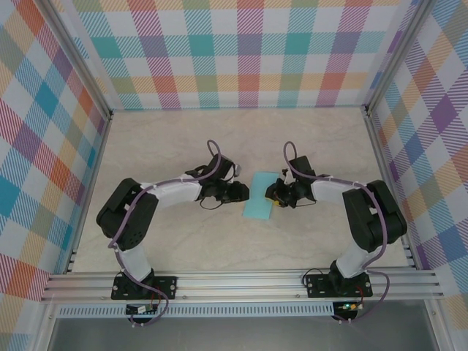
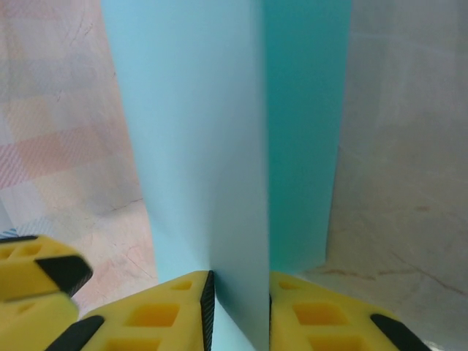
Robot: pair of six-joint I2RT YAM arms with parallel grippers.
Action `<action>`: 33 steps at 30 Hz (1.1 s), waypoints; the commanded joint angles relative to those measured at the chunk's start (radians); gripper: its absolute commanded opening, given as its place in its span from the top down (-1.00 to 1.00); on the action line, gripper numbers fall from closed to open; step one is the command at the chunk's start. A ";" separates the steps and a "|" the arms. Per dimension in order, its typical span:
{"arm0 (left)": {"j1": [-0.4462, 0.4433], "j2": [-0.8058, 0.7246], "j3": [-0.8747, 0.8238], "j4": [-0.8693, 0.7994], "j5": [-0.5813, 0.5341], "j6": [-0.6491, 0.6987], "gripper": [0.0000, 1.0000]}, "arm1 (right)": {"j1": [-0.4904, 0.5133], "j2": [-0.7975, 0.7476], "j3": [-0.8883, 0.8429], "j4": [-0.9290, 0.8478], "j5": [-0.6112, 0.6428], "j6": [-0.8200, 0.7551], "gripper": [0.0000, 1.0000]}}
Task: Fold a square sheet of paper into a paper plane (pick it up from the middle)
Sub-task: Third fold the triangle at the center of the table.
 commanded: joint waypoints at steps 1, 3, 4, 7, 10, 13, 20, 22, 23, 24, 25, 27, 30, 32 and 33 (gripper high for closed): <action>-0.013 -0.073 -0.051 0.024 -0.040 0.040 0.29 | -0.006 0.038 0.046 -0.016 -0.047 -0.069 0.61; -0.014 -0.099 -0.074 0.038 -0.045 0.045 0.28 | -0.006 0.062 0.068 -0.011 -0.085 -0.094 0.67; -0.014 -0.112 -0.083 0.045 -0.048 0.050 0.27 | -0.005 0.073 0.076 -0.003 -0.102 -0.103 0.69; -0.025 -0.143 -0.100 0.045 -0.065 0.075 0.22 | -0.006 0.099 0.097 0.006 -0.147 -0.124 0.72; -0.046 -0.164 -0.105 0.030 -0.096 0.108 0.15 | -0.005 0.119 0.112 0.009 -0.187 -0.144 0.75; -0.070 -0.172 -0.101 0.019 -0.123 0.130 0.04 | -0.006 0.127 0.119 -0.006 -0.195 -0.160 0.76; -0.178 -0.130 -0.032 -0.074 -0.277 0.237 -0.15 | -0.019 0.085 0.118 -0.085 -0.124 -0.146 0.55; -0.215 -0.111 -0.011 -0.105 -0.331 0.266 -0.17 | -0.038 0.070 0.101 -0.079 -0.116 -0.121 0.48; -0.228 -0.105 -0.006 -0.114 -0.349 0.277 -0.18 | -0.045 0.065 0.094 -0.072 -0.122 -0.115 0.47; -0.246 -0.098 0.000 -0.125 -0.369 0.284 -0.19 | -0.052 0.061 0.089 -0.065 -0.134 -0.109 0.47; -0.260 -0.092 0.005 -0.128 -0.380 0.293 -0.20 | -0.057 0.060 0.088 -0.060 -0.144 -0.107 0.47; -0.286 -0.082 0.012 -0.127 -0.401 0.307 -0.23 | -0.061 0.062 0.090 -0.049 -0.166 -0.102 0.51; -0.333 -0.056 0.038 -0.159 -0.454 0.338 -0.25 | -0.062 0.068 0.096 -0.053 -0.170 -0.096 0.56; -0.354 -0.034 0.056 -0.171 -0.479 0.359 -0.27 | -0.065 0.074 0.103 -0.067 -0.164 -0.096 0.60; -0.364 -0.020 0.068 -0.176 -0.489 0.374 -0.28 | -0.065 0.076 0.105 -0.066 -0.165 -0.096 0.62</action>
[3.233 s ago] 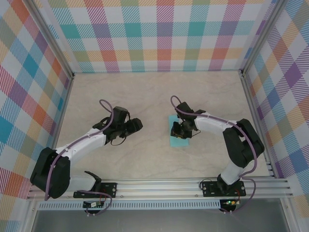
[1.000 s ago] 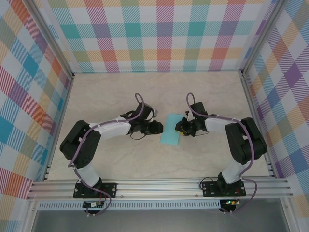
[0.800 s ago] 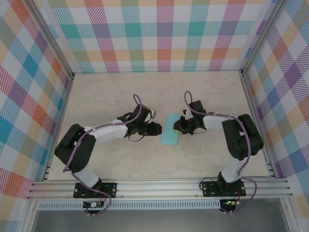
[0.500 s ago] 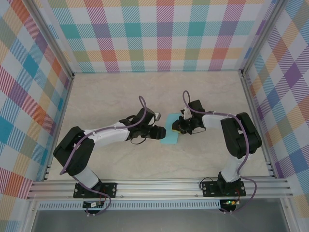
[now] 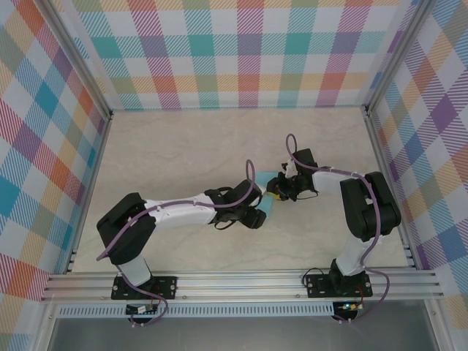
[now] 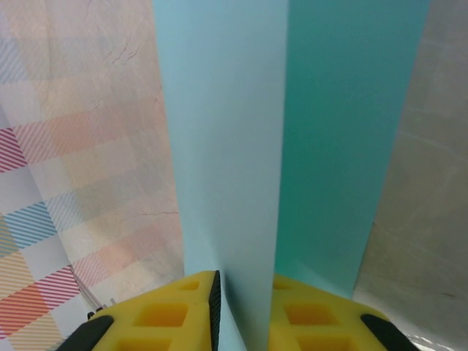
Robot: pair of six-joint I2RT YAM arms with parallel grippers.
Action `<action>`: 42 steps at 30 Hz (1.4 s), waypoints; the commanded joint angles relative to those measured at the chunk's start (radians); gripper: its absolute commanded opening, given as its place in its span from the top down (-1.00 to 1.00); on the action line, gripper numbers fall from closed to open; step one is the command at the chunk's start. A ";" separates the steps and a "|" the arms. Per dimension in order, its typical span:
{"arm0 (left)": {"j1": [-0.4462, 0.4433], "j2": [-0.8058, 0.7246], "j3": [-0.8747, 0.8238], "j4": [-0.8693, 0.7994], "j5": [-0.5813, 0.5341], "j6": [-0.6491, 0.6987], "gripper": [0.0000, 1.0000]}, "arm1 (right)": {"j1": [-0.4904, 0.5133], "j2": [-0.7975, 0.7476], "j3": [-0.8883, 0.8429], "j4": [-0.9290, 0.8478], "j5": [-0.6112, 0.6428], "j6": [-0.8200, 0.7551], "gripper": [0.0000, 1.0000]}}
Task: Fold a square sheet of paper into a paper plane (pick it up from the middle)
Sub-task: Third fold the triangle at the center of the table.
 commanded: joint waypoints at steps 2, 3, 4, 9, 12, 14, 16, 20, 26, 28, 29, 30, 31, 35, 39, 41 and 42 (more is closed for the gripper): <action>-0.051 0.057 0.068 -0.063 -0.093 0.090 -0.30 | -0.004 -0.005 0.010 -0.017 -0.026 0.006 0.66; -0.063 0.070 0.082 -0.072 -0.104 0.107 -0.32 | -0.006 0.000 0.013 -0.018 -0.028 0.006 0.68; -0.078 0.081 0.093 -0.078 -0.122 0.123 -0.35 | -0.006 0.003 0.014 -0.019 -0.028 0.007 0.69; -0.120 0.118 0.119 -0.088 -0.204 0.163 -0.42 | -0.007 0.009 0.018 -0.020 -0.033 0.009 0.70; -0.137 0.132 0.126 -0.088 -0.262 0.190 -0.46 | -0.009 0.010 0.016 -0.021 -0.034 0.008 0.70; -0.148 0.147 0.133 -0.087 -0.290 0.206 -0.47 | -0.007 0.011 0.018 -0.022 -0.036 0.006 0.70; -0.154 0.163 0.144 -0.084 -0.314 0.215 -0.47 | -0.007 0.011 0.017 -0.025 -0.035 0.002 0.70; -0.155 0.178 0.162 -0.065 -0.339 0.219 -0.41 | -0.009 0.010 0.011 -0.024 -0.033 0.000 0.70; -0.155 0.176 0.172 -0.058 -0.337 0.226 0.07 | -0.018 0.014 0.001 -0.027 -0.028 -0.012 0.69; -0.155 0.174 0.173 -0.061 -0.337 0.228 0.27 | -0.023 0.014 -0.001 -0.033 -0.027 -0.020 0.69; -0.155 0.169 0.172 -0.060 -0.335 0.228 0.34 | -0.026 0.014 -0.001 -0.036 -0.025 -0.023 0.69; -0.155 0.166 0.173 -0.060 -0.331 0.228 0.41 | -0.027 0.015 0.000 -0.038 -0.025 -0.025 0.69; -0.155 0.162 0.173 -0.060 -0.329 0.228 0.46 | -0.027 0.014 0.000 -0.040 -0.025 -0.030 0.68; -0.153 0.161 0.184 -0.071 -0.322 0.231 0.76 | -0.032 0.014 0.001 -0.044 -0.025 -0.034 0.67; -0.145 0.167 0.199 -0.084 -0.283 0.231 1.00 | -0.035 0.018 0.009 -0.053 -0.023 -0.043 0.63; -0.138 0.162 0.200 -0.090 -0.246 0.225 1.00 | -0.035 0.023 0.021 -0.073 -0.005 -0.054 0.61; -0.134 0.158 0.202 -0.097 -0.218 0.223 1.00 | -0.035 0.027 0.031 -0.089 0.009 -0.064 0.60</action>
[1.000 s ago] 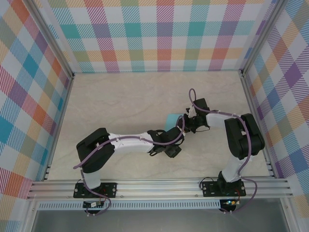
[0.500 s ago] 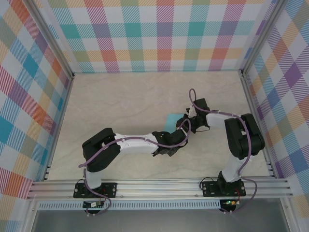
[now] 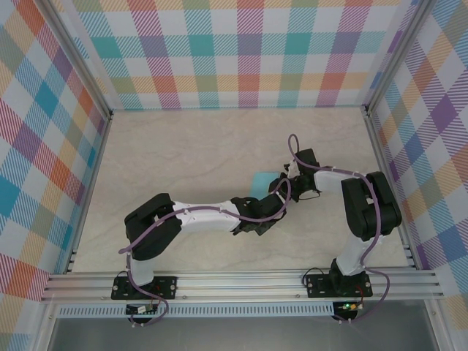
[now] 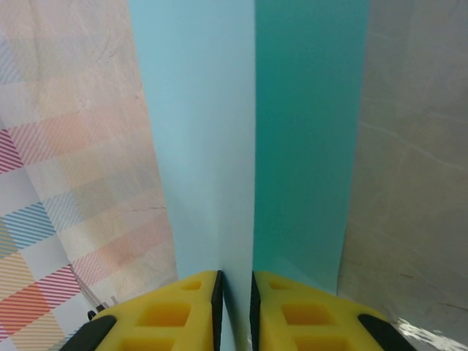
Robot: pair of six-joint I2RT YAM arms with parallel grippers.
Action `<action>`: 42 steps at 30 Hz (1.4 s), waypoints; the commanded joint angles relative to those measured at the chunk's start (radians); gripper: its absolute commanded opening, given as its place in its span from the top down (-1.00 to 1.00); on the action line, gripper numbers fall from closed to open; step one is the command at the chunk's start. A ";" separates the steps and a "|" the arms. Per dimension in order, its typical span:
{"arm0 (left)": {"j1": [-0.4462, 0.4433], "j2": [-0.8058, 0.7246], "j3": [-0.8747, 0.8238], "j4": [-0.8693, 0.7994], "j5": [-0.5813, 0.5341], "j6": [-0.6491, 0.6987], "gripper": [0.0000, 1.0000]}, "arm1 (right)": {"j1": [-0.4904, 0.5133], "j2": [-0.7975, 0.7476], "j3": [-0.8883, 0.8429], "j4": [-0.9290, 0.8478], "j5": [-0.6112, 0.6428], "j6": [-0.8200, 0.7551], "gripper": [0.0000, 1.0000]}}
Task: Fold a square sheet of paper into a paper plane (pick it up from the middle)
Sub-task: Third fold the triangle at the center of the table.
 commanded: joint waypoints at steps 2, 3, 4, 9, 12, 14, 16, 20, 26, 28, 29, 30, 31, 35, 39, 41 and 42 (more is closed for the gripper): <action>0.014 -0.028 0.031 -0.041 0.113 -0.015 1.00 | -0.006 0.034 0.044 -0.061 0.023 -0.059 0.60; 0.018 -0.031 0.033 -0.051 0.141 -0.016 1.00 | -0.006 0.042 0.051 -0.064 0.019 -0.068 0.61; 0.022 -0.034 0.038 -0.062 0.164 -0.020 1.00 | -0.006 0.050 0.057 -0.067 0.011 -0.080 0.62; 0.035 -0.035 0.053 -0.099 0.231 -0.053 1.00 | -0.005 0.089 0.083 -0.060 -0.082 -0.132 0.65; 0.047 -0.038 0.057 -0.116 0.245 -0.085 1.00 | -0.002 0.105 0.094 -0.058 -0.127 -0.160 0.66; 0.057 -0.037 0.058 -0.121 0.260 -0.107 1.00 | 0.000 0.114 0.104 -0.061 -0.155 -0.174 0.67; 0.071 -0.043 0.050 -0.115 0.278 -0.123 1.00 | 0.006 0.119 0.114 -0.070 -0.165 -0.192 0.67; 0.109 -0.043 0.048 -0.107 0.360 -0.135 1.00 | 0.005 0.101 0.124 -0.123 -0.075 -0.195 0.56; 0.183 -0.037 0.047 -0.086 0.474 -0.137 1.00 | -0.027 -0.011 0.083 -0.173 0.090 -0.142 0.30; 0.207 -0.040 0.045 -0.078 0.515 -0.138 1.00 | -0.043 -0.053 0.057 -0.169 0.105 -0.127 0.29; 0.221 -0.041 0.042 -0.073 0.532 -0.139 1.00 | -0.047 -0.075 0.042 -0.168 0.118 -0.121 0.27; 0.232 -0.042 0.040 -0.070 0.553 -0.139 1.00 | -0.047 -0.090 0.032 -0.171 0.132 -0.118 0.25; 0.244 -0.038 0.041 -0.066 0.584 -0.138 1.00 | -0.049 -0.106 0.026 -0.176 0.149 -0.115 0.24; 0.277 -0.016 0.049 -0.070 0.653 -0.139 1.00 | -0.047 -0.146 0.004 -0.155 0.139 -0.100 0.36; 0.288 -0.009 0.045 -0.068 0.668 -0.137 1.00 | -0.041 -0.122 0.017 -0.102 0.044 -0.102 0.53; 0.293 -0.005 0.045 -0.067 0.674 -0.137 1.00 | -0.027 -0.077 0.054 -0.111 0.028 -0.111 0.58; 0.294 -0.004 0.046 -0.068 0.676 -0.136 1.00 | -0.023 -0.055 0.069 -0.114 0.027 -0.113 0.59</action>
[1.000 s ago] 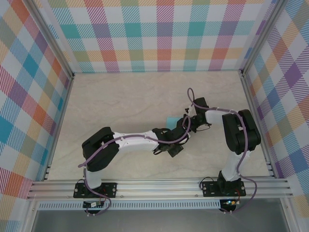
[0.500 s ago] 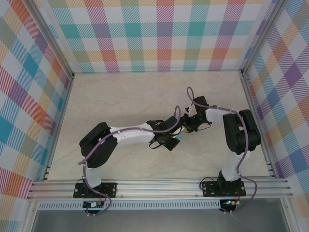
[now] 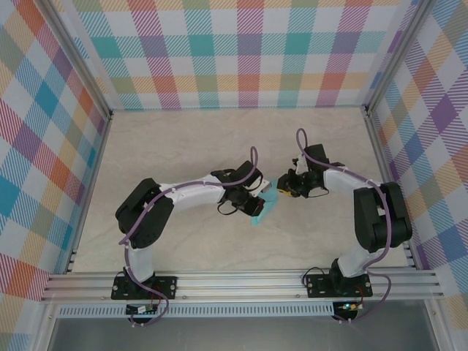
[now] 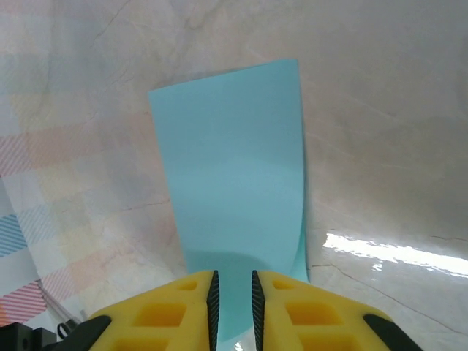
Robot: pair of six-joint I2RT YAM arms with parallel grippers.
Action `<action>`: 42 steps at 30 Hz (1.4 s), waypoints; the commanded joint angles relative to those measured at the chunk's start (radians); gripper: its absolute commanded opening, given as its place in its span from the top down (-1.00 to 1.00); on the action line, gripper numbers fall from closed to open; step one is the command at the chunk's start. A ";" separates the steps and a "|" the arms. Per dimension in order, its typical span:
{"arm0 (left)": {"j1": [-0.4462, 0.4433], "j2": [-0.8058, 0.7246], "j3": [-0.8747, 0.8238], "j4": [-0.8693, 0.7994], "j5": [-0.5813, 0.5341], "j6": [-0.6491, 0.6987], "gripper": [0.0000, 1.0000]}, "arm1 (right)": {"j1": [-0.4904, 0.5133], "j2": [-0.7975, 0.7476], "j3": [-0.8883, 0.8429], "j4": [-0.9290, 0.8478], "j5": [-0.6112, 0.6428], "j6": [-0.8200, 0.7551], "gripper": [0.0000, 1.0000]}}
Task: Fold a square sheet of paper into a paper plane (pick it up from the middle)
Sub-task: Third fold the triangle at the center of the table.
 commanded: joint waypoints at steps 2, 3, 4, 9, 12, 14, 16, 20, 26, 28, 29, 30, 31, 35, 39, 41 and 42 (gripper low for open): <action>0.008 0.000 0.016 0.000 0.045 -0.004 1.00 | 0.026 0.101 0.075 0.010 -0.057 -0.021 0.60; 0.010 0.003 0.018 -0.001 0.047 -0.002 1.00 | 0.031 0.123 0.095 0.001 -0.059 -0.029 0.60; 0.011 0.005 0.019 -0.004 0.048 -0.001 1.00 | 0.036 0.151 0.116 -0.013 -0.061 -0.035 0.61; 0.016 0.024 0.030 -0.021 0.052 0.010 1.00 | 0.068 0.246 0.193 -0.068 -0.030 -0.078 0.62; 0.021 0.026 0.034 -0.025 0.047 0.011 1.00 | 0.073 0.272 0.205 -0.091 0.010 -0.091 0.63; 0.027 0.030 0.039 -0.030 0.046 0.016 1.00 | 0.074 0.285 0.206 -0.102 0.027 -0.103 0.63; 0.034 0.038 0.049 -0.043 0.042 0.023 1.00 | 0.074 0.296 0.205 -0.110 0.040 -0.113 0.64; 0.046 0.066 0.085 -0.073 0.036 0.043 1.00 | 0.074 0.302 0.200 -0.110 0.042 -0.122 0.64; 0.055 0.108 0.125 -0.113 0.016 0.062 1.00 | 0.074 0.302 0.203 -0.109 0.043 -0.122 0.64; 0.055 0.110 0.122 -0.113 0.003 0.063 1.00 | 0.074 0.300 0.202 -0.107 0.045 -0.119 0.63; 0.056 0.109 0.120 -0.114 0.000 0.062 1.00 | 0.073 0.299 0.201 -0.105 0.045 -0.119 0.63; 0.057 0.109 0.119 -0.111 -0.001 0.061 1.00 | 0.074 0.297 0.200 -0.105 0.047 -0.117 0.63; 0.057 0.109 0.120 -0.114 -0.006 0.061 1.00 | 0.074 0.295 0.199 -0.105 0.048 -0.116 0.63; 0.061 0.108 0.118 -0.120 -0.026 0.061 1.00 | 0.074 0.295 0.200 -0.104 0.047 -0.113 0.62; 0.066 0.118 0.126 -0.127 -0.041 0.066 1.00 | 0.074 0.295 0.199 -0.103 0.041 -0.111 0.61; 0.068 0.117 0.125 -0.119 -0.041 0.066 0.99 | 0.074 0.297 0.199 -0.103 0.041 -0.110 0.61; 0.066 0.120 0.126 -0.119 -0.042 0.067 0.98 | 0.074 0.295 0.199 -0.104 0.042 -0.111 0.61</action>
